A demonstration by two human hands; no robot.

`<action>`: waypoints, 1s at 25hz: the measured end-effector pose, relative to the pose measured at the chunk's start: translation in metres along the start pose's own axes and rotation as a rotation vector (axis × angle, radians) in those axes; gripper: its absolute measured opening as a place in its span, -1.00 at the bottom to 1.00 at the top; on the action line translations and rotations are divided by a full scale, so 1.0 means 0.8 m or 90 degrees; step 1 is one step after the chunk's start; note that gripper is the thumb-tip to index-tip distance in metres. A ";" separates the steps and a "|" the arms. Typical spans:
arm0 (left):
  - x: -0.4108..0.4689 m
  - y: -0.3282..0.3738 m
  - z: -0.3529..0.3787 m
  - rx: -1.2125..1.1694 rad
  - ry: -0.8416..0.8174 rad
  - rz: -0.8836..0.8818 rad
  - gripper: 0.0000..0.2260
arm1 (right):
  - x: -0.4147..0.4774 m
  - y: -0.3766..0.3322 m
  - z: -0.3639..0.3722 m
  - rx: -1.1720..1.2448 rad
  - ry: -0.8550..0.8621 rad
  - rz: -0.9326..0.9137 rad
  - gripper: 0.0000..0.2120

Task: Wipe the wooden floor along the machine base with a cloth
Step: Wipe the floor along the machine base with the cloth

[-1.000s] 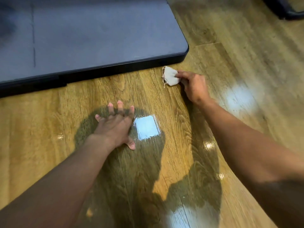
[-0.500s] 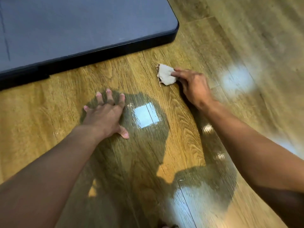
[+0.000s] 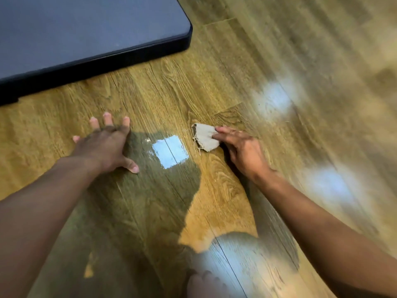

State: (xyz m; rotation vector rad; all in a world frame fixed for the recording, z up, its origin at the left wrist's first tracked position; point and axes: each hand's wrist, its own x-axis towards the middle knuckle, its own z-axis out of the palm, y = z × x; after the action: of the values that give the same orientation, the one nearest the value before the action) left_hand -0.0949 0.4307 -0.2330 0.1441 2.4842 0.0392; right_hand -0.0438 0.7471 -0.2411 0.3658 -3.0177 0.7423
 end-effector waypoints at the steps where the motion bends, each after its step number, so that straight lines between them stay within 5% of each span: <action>1: -0.001 -0.001 -0.001 0.000 0.001 -0.002 0.21 | -0.008 -0.002 -0.001 0.004 0.013 0.008 -0.73; 6: -0.002 0.001 -0.001 -0.003 -0.014 -0.018 0.21 | -0.167 0.008 -0.020 0.027 0.004 -0.023 -0.73; 12: -0.005 0.000 -0.005 -0.012 -0.015 -0.015 0.19 | -0.011 0.008 -0.012 0.024 0.062 0.085 -0.66; 18: -0.009 0.006 -0.008 0.000 -0.035 -0.020 0.14 | -0.090 0.021 -0.007 -0.011 0.093 0.053 -0.48; 25: -0.004 0.004 -0.005 0.013 -0.055 -0.007 0.17 | 0.210 0.039 0.007 -0.008 0.069 0.045 -0.68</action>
State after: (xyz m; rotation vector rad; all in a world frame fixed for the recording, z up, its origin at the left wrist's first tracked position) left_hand -0.0945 0.4338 -0.2272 0.1383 2.3998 0.0034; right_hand -0.2142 0.7337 -0.2486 0.2129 -2.9456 0.7209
